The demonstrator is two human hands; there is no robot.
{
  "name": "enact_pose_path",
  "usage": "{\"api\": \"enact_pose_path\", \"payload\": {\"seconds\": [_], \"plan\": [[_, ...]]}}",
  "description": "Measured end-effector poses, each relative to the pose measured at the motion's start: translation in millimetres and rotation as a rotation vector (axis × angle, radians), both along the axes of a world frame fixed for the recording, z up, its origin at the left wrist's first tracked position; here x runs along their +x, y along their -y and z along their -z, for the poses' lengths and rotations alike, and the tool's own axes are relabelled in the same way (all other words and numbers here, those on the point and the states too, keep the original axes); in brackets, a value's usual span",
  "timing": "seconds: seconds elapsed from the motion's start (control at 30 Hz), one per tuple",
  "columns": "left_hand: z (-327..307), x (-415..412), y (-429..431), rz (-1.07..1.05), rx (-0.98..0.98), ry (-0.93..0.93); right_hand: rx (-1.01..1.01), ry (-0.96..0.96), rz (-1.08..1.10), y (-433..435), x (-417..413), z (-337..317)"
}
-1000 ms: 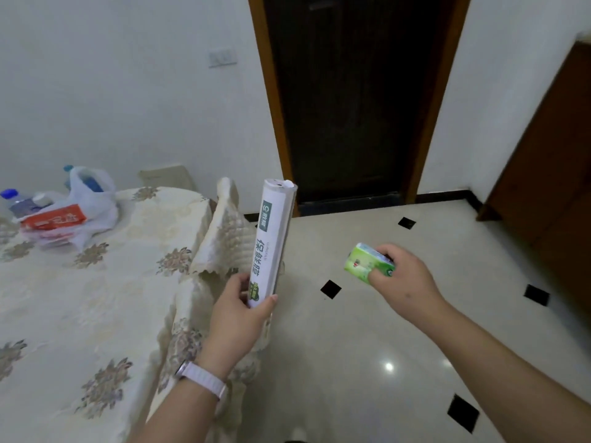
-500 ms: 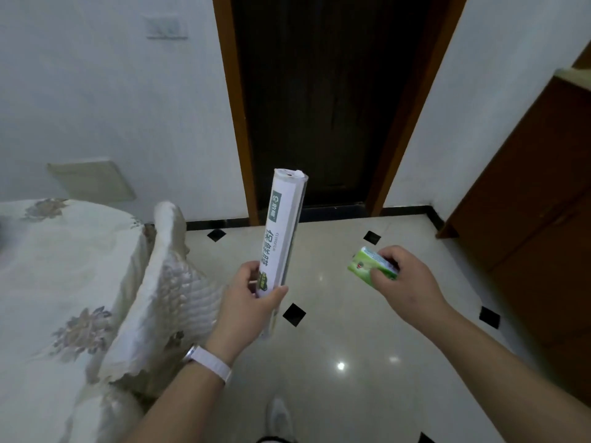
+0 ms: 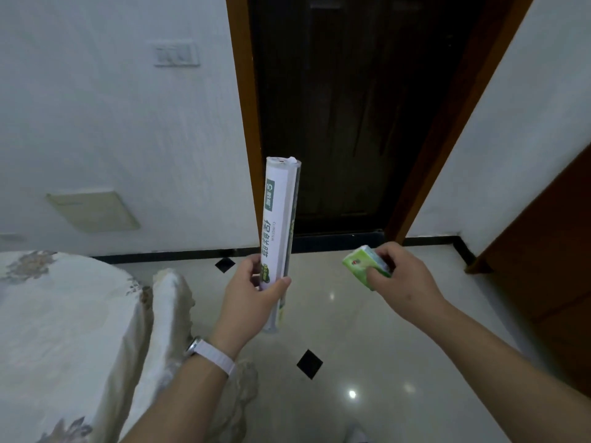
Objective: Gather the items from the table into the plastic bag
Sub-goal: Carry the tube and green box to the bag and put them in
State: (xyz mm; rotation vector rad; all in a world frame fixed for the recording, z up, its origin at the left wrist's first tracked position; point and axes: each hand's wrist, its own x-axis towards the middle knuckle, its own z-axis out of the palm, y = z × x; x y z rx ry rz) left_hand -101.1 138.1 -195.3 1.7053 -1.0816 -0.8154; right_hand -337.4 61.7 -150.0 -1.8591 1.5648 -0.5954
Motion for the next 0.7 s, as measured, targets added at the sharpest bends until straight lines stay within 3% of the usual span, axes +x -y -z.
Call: {"api": "enact_pose_path", "payload": {"seconds": [0.3, 0.7], "plan": [[7, 24, 122, -0.125, 0.023, 0.042, 0.033, 0.111, -0.129, 157, 39, 41], [-1, 42, 270, -0.307, 0.065, 0.002, 0.122, 0.185, -0.361, 359, 84, 36]]}}
